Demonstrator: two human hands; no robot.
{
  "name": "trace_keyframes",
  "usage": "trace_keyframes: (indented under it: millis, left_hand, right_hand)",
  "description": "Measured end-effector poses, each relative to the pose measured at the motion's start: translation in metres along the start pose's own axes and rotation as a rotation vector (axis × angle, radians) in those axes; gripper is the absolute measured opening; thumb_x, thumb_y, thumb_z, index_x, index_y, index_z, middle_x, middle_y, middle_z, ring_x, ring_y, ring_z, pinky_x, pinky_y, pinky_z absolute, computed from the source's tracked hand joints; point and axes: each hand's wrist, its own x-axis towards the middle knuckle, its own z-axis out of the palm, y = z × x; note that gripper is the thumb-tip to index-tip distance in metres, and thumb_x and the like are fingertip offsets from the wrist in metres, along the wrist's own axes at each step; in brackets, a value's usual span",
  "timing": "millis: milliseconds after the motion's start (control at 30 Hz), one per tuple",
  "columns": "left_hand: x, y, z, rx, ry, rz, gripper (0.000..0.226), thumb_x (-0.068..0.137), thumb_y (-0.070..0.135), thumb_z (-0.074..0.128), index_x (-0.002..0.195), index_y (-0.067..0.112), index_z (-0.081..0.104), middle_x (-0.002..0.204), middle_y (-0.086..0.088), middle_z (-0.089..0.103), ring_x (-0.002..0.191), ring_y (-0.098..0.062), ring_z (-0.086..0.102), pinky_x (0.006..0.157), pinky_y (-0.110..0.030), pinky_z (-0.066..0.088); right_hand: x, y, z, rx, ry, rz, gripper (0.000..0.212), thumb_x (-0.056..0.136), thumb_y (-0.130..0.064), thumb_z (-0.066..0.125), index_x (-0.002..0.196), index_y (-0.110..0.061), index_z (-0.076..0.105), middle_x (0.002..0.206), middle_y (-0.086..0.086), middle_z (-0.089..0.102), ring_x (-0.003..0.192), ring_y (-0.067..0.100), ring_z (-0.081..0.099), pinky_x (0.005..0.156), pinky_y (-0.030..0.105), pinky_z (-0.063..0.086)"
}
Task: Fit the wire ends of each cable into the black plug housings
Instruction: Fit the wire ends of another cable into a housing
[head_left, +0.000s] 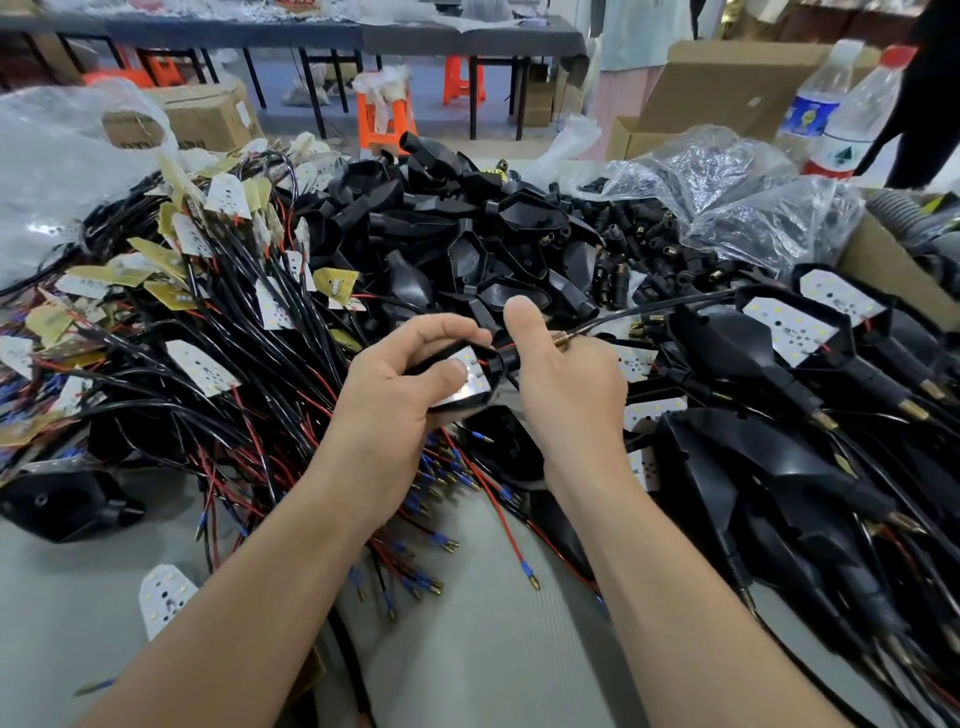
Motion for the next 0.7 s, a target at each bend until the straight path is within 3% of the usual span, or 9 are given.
trace_keyframes:
  millis: [67,133,267,367,433,500,567,700]
  left_hand:
    - [0.002,0.002,-0.001,-0.041,0.028,-0.107,0.031,0.099,-0.001,0.059,0.098,0.021,0.081,0.112,-0.009,0.070,0.096,-0.024,0.071,0.068,-0.031,0.063]
    - [0.006,0.006,-0.007,-0.117,0.065,-0.165,0.030,0.097,0.001,0.062,0.093,0.021,0.084,0.102,-0.009,0.073,0.090,-0.024,0.073,0.060,-0.026,0.061]
    - [0.012,0.013,-0.025,-0.167,0.175,-0.161,0.031,0.096,0.002,0.060,0.090,0.021,0.085,0.105,-0.016,0.075,0.090,-0.024,0.076,0.051,-0.020,0.054]
    - [0.010,0.013,-0.030,-0.107,0.172,-0.113,0.028,0.091,0.001,0.060,0.092,0.017,0.084,0.096,-0.014,0.076,0.080,-0.025,0.076,0.046,-0.021,0.048]
    - [0.009,0.015,-0.033,-0.100,0.145,-0.092,0.026,0.083,0.001,0.061,0.087,0.014,0.083,0.089,-0.012,0.077,0.068,-0.025,0.072,0.043,-0.021,0.042]
    - [0.009,0.017,-0.037,-0.095,0.115,-0.083,0.025,0.073,0.004,0.062,0.083,0.014,0.082,0.085,-0.013,0.077,0.062,-0.025,0.069,0.041,-0.020,0.038]
    - [0.009,0.019,-0.039,-0.096,0.083,-0.080,0.025,0.070,0.005,0.063,0.082,0.014,0.082,0.085,-0.014,0.077,0.060,-0.025,0.068,0.041,-0.021,0.037]
    - [0.005,0.023,-0.030,-0.145,0.012,-0.066,0.021,0.076,0.009,0.065,0.087,0.015,0.082,0.077,-0.013,0.071,0.063,-0.022,0.068,0.042,-0.020,0.039]
  right_hand:
    - [0.002,-0.002,-0.004,-0.001,-0.111,-0.114,0.066,0.071,-0.081,0.053,0.054,-0.017,0.052,0.043,-0.010,0.047,0.048,0.009,0.043,0.057,0.035,0.037]
    - [0.006,-0.005,-0.011,0.073,-0.155,-0.198,0.054,0.078,-0.066,0.062,0.064,-0.014,0.062,0.057,-0.004,0.065,0.054,0.012,0.054,0.061,0.042,0.047]
    - [0.010,-0.010,-0.031,0.065,0.148,-0.500,0.003,0.083,-0.028,0.071,0.086,-0.027,0.072,0.079,-0.014,0.072,0.077,0.003,0.066,0.076,0.030,0.054]
    - [0.005,-0.016,-0.033,-0.298,0.241,-0.849,0.038,0.078,-0.020,0.071,0.115,-0.031,0.071,0.132,-0.012,0.064,0.131,0.015,0.050,0.114,0.039,0.037]
    - [-0.001,-0.023,-0.030,-0.480,0.176,-0.950,0.038,0.078,-0.017,0.075,0.115,-0.029,0.075,0.152,0.000,0.052,0.146,0.029,0.036,0.120,0.045,0.025]
    - [-0.004,-0.029,-0.031,-0.554,0.126,-1.031,0.021,0.080,-0.016,0.077,0.097,-0.028,0.081,0.135,-0.003,0.066,0.135,0.032,0.049,0.113,0.043,0.025]
    - [-0.006,-0.038,-0.040,-0.615,0.112,-1.108,0.014,0.084,-0.018,0.075,0.086,-0.031,0.081,0.101,-0.014,0.075,0.108,0.026,0.058,0.103,0.039,0.025]
    - [-0.007,-0.063,-0.062,-0.918,0.081,-1.242,0.024,0.091,-0.023,0.059,0.076,-0.032,0.075,0.066,-0.012,0.062,0.082,0.020,0.051,0.092,0.039,0.024]
